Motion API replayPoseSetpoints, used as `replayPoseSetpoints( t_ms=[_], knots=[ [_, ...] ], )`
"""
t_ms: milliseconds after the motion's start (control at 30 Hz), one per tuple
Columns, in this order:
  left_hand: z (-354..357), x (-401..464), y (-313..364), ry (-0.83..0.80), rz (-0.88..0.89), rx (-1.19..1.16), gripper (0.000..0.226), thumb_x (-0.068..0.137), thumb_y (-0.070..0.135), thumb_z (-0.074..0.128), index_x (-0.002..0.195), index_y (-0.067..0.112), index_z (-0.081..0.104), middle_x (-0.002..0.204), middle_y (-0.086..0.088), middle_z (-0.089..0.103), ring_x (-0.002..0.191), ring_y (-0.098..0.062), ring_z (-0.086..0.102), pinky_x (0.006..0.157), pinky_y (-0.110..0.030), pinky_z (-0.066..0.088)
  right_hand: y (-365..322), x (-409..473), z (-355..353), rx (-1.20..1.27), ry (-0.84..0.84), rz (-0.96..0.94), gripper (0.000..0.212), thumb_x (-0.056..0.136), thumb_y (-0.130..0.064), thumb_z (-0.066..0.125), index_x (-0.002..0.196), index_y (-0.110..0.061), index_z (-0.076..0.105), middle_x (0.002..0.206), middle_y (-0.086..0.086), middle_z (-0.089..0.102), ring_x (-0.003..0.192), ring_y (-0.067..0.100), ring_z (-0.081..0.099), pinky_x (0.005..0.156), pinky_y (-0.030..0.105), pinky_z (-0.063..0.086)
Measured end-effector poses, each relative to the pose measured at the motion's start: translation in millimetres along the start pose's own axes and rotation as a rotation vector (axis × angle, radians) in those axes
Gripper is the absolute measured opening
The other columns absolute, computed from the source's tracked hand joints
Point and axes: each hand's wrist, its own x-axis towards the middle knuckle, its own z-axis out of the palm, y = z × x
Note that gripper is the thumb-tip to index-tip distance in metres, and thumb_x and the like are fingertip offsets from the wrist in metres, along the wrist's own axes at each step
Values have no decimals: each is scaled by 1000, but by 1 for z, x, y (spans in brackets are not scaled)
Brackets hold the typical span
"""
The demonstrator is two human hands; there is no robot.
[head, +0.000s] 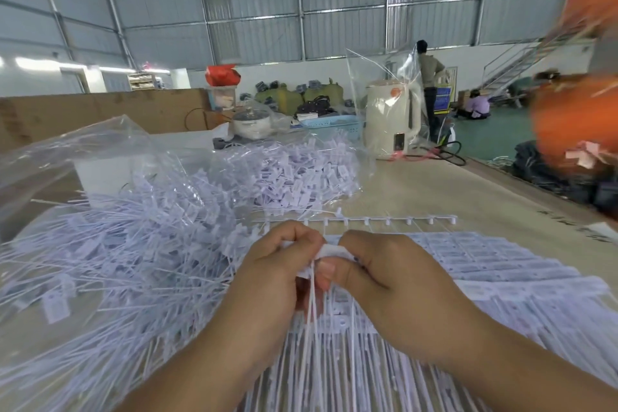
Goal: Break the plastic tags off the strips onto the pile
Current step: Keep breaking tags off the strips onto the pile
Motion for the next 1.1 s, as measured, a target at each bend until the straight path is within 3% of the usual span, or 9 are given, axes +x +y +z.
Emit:
replayPoseSetpoints(
  t_ms=[200,333,433,500,667,800,900,1033,1100],
  knots=[
    [11,-7,-1,103,-36,-176,15,84,13,60,69,9,58,50,-11,46,32,-19,38,34,-22,33,-6,-2,12,-29,220,-38,39,95,-47,42,59,-38,33,53,-14,43,51,6,42,46,20,27],
    [-4,0,6,131,-152,-332,19,93,10,50,75,10,51,51,-8,49,34,-14,38,33,-21,34,6,4,0,67,429,-7,41,95,-50,40,61,-29,31,49,-7,36,50,14,42,46,25,29],
    [-16,6,8,123,-119,-173,18,94,11,53,77,8,56,54,-9,54,38,-16,45,37,-22,38,15,2,-7,205,277,-31,37,94,-59,39,73,-29,43,54,-7,41,47,8,37,47,24,28],
    [-15,6,5,65,-104,-107,17,95,13,54,80,8,61,57,-12,58,41,-19,50,39,-26,42,14,-2,-1,219,63,-40,24,92,-63,36,101,-42,45,55,-10,50,45,5,41,46,19,30],
    [-4,1,-2,-133,-112,-45,24,94,22,56,75,11,67,61,-21,59,42,-24,54,43,-27,48,8,-2,11,121,-132,-103,56,91,-70,27,138,-42,20,83,-17,68,79,3,63,74,35,51],
    [-4,-1,-3,-244,-137,7,30,81,40,72,81,9,68,62,-18,59,52,-25,58,50,-30,50,10,-2,12,128,-183,-68,62,90,-62,31,145,-36,17,84,-12,69,80,5,64,78,35,51],
    [-5,-1,-3,-268,-149,23,16,74,27,73,76,12,68,66,-18,61,51,-23,57,50,-29,49,10,-3,10,158,-200,-82,63,90,-61,34,146,-36,18,84,-11,69,76,8,66,73,29,51],
    [-5,-1,-1,-274,-161,-82,7,74,15,69,77,9,69,67,-19,61,48,-23,55,48,-29,48,9,0,-1,205,-177,-141,48,95,-50,49,137,-32,36,73,-24,65,62,-8,59,56,9,40],
    [-4,0,0,-224,-132,-91,8,71,11,75,76,9,69,68,-21,59,47,-24,54,45,-27,47,10,0,-8,172,-186,-145,32,95,-51,50,123,-34,49,60,-22,57,51,-2,52,49,14,33]
  ],
)
